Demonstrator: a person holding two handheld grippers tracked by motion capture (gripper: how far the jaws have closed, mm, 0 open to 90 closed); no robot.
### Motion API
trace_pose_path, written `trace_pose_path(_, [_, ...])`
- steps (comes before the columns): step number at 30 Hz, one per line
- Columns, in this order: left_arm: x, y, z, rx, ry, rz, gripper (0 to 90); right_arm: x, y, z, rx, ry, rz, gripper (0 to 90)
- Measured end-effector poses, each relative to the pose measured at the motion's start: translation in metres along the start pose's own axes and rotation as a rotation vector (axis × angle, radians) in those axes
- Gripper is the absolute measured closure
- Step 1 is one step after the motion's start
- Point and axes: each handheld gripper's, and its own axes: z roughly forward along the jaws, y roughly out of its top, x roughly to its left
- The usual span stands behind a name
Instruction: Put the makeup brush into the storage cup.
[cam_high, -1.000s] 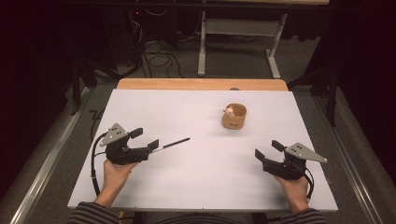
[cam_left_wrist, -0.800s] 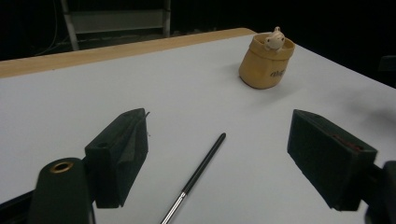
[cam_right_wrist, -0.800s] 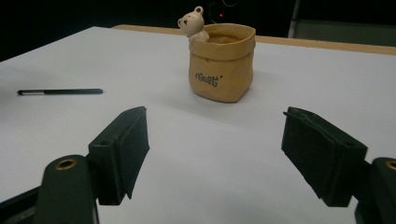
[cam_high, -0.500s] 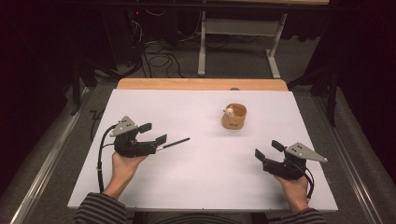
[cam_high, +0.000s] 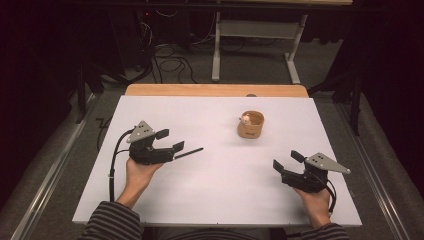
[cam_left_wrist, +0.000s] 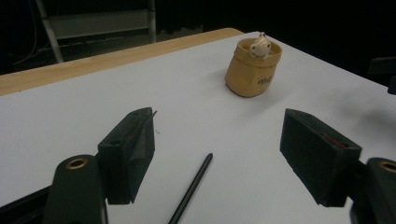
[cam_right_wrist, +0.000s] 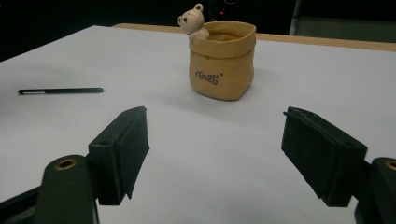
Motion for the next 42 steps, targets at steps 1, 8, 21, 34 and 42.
trace_pose_path(1, [0.000, 0.000, 0.001, 0.002, 0.000, 0.002, 27.4, 0.000, 0.000, 0.000, 0.000, 0.000, 0.000, 24.6])
trace_pose_path(8, [-0.002, 0.004, 0.014, -0.001, -0.019, 0.018, 28.6, 0.000, 0.000, 0.000, 0.003, 0.002, -0.001, 24.7])
trace_pose_path(21, [-0.006, 0.014, 0.035, -0.015, -0.054, 0.024, 26.3, 0.000, 0.000, 0.000, 0.002, 0.002, 0.000, 24.6])
trace_pose_path(34, [-0.005, 0.015, 0.043, -0.005, -0.033, 0.039, 25.7, 0.000, 0.000, 0.000, 0.002, 0.004, 0.001, 24.7])
trace_pose_path(42, [-0.003, 0.013, 0.047, 0.038, -0.017, 0.050, 27.5, 0.000, 0.000, 0.000, 0.002, 0.003, 0.003, 24.7])
